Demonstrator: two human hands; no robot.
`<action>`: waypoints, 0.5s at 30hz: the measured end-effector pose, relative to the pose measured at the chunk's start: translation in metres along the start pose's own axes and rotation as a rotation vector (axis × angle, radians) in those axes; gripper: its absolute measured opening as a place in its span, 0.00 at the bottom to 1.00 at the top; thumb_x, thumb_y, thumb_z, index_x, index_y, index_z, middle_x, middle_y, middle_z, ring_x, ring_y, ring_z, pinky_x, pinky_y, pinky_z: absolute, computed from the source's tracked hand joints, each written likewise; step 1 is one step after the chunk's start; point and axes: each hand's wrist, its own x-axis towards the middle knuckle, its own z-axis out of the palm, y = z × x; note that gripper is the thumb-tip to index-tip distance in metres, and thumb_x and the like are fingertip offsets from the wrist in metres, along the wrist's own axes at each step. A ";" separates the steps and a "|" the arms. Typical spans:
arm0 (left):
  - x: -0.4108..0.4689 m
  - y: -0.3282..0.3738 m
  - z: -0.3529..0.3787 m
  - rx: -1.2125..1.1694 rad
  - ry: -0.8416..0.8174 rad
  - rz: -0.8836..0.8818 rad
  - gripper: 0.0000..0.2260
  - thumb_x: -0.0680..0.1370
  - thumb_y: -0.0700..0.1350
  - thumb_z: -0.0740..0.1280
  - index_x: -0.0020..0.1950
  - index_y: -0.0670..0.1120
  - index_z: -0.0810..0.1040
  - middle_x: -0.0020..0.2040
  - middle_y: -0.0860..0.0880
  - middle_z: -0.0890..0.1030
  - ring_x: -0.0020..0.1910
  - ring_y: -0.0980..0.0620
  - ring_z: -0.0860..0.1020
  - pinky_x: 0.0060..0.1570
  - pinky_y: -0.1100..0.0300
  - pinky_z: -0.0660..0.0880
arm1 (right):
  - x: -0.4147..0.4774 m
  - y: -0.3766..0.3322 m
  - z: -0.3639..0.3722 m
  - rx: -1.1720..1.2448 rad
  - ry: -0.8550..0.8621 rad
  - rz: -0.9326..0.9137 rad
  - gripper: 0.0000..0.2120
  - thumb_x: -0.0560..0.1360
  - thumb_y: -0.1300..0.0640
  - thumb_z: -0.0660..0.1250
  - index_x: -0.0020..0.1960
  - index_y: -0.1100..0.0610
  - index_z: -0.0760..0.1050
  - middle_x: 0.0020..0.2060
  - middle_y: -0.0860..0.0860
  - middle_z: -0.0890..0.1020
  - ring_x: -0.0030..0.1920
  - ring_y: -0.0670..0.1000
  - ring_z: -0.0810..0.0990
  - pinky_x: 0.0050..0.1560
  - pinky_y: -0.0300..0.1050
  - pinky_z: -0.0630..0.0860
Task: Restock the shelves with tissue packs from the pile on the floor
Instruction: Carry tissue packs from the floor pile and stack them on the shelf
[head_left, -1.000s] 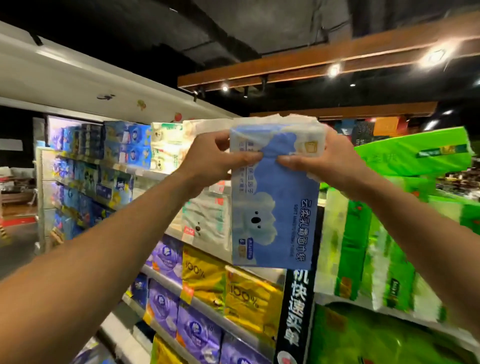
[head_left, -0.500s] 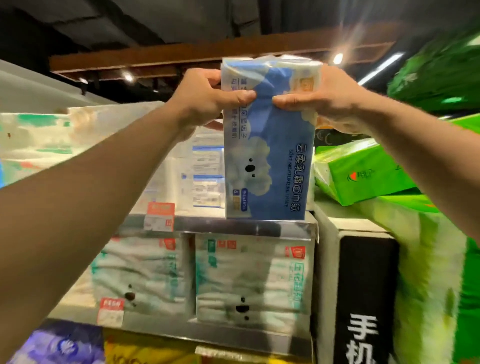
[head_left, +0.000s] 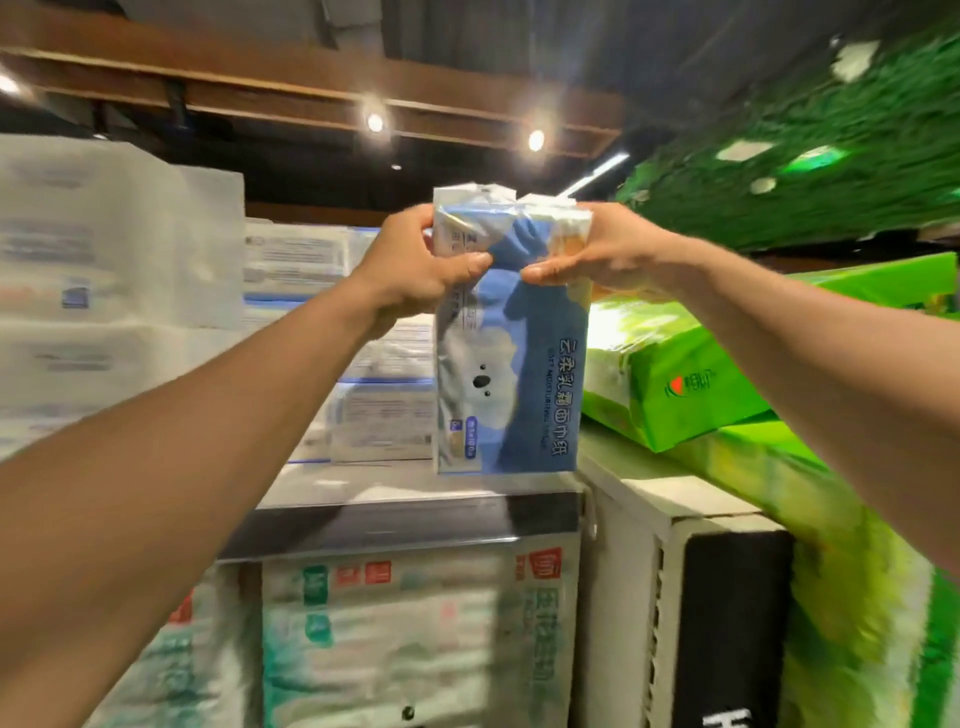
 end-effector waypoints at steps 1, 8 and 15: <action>0.003 -0.003 0.004 0.005 0.001 0.017 0.19 0.75 0.42 0.76 0.64 0.44 0.76 0.51 0.51 0.82 0.47 0.58 0.81 0.37 0.70 0.76 | 0.001 0.000 -0.002 -0.054 0.013 0.014 0.14 0.67 0.61 0.81 0.48 0.51 0.80 0.40 0.41 0.83 0.35 0.34 0.80 0.38 0.28 0.76; 0.009 -0.034 0.028 0.025 -0.014 0.032 0.19 0.75 0.44 0.76 0.63 0.43 0.78 0.50 0.51 0.83 0.43 0.61 0.79 0.44 0.66 0.76 | 0.011 0.016 0.002 -0.474 0.054 0.221 0.35 0.52 0.33 0.82 0.44 0.59 0.79 0.38 0.50 0.78 0.39 0.51 0.74 0.38 0.45 0.69; 0.007 -0.043 0.023 0.247 -0.091 -0.062 0.37 0.70 0.64 0.75 0.74 0.52 0.67 0.66 0.51 0.78 0.64 0.49 0.77 0.65 0.50 0.74 | 0.013 0.013 0.005 -0.702 0.091 0.227 0.53 0.62 0.36 0.80 0.74 0.60 0.60 0.68 0.60 0.75 0.65 0.62 0.75 0.51 0.46 0.68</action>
